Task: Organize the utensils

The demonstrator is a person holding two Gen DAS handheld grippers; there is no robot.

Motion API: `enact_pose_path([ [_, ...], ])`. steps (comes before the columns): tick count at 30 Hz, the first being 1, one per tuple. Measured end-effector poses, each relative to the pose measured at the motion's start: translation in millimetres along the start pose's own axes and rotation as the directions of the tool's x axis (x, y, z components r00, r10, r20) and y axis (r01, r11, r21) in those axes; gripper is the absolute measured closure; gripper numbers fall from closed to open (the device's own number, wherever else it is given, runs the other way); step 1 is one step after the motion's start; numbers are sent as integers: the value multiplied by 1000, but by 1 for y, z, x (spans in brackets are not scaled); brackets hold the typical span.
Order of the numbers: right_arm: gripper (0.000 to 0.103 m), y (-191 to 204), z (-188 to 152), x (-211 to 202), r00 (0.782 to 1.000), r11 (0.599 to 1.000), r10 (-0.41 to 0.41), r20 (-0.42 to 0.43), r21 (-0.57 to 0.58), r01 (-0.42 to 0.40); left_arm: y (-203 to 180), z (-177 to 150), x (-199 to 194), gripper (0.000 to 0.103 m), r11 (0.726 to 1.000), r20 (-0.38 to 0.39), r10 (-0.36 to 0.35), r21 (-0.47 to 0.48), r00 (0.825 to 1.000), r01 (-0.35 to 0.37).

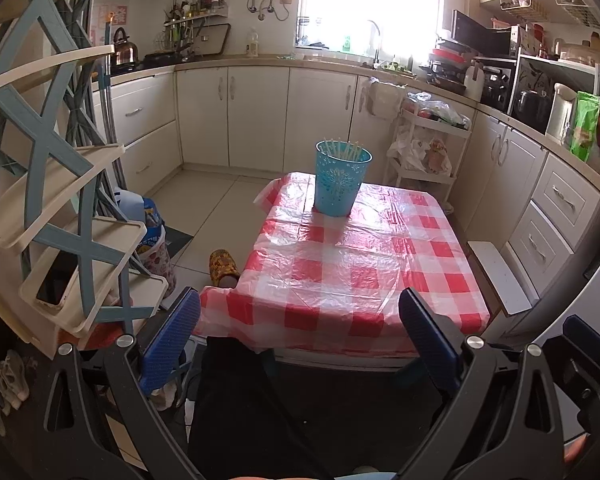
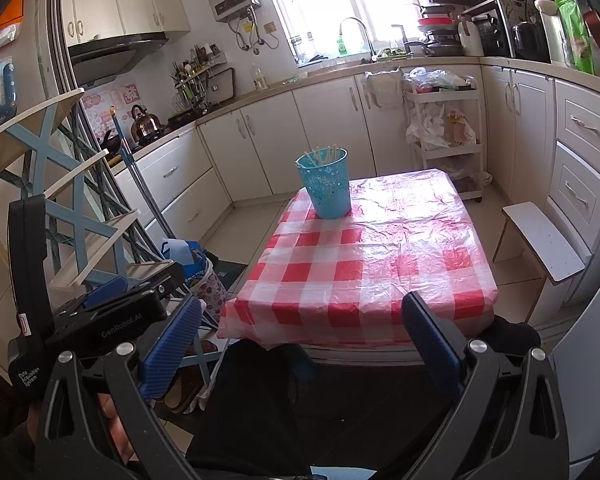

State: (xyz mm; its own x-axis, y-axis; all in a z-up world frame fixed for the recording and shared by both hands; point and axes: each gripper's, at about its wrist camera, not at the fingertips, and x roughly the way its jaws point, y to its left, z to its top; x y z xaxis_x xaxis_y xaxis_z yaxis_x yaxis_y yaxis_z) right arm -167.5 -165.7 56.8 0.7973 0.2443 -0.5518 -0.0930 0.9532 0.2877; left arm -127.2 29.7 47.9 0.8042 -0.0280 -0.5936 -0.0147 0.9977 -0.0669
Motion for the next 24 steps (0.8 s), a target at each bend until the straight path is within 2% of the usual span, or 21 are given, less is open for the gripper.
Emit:
enact_pose_path([
  [6,7,2,-2,1,1000,1000,3,-6,2,-3,3,1,1,8,1000,-4,-4,-2,1000,4],
  [9,7,2,-3,1,1000,1000,5,-7,3,-5,7,0,5,8,998,-18,-67,-6,998,67],
  [10,7,2,-3,1,1000,1000,5,-7,3,-5,9,-1,6,8,998,-11,-68,-6,998,68],
  [15,7,3,-3,1,1000,1000,1,-4,-1,-1,6,-2,3,9,1000,23,-26,15,999,26],
  [20,7,6,-3,0,1000,1000,-2,5,-20,2,4,0,7,8,999,-20,-39,-5,999,39],
  [24,7,6,-3,-1,1000,1000,-1,5,-21,1,7,0,6,8,999,-19,-36,-17,999,36],
])
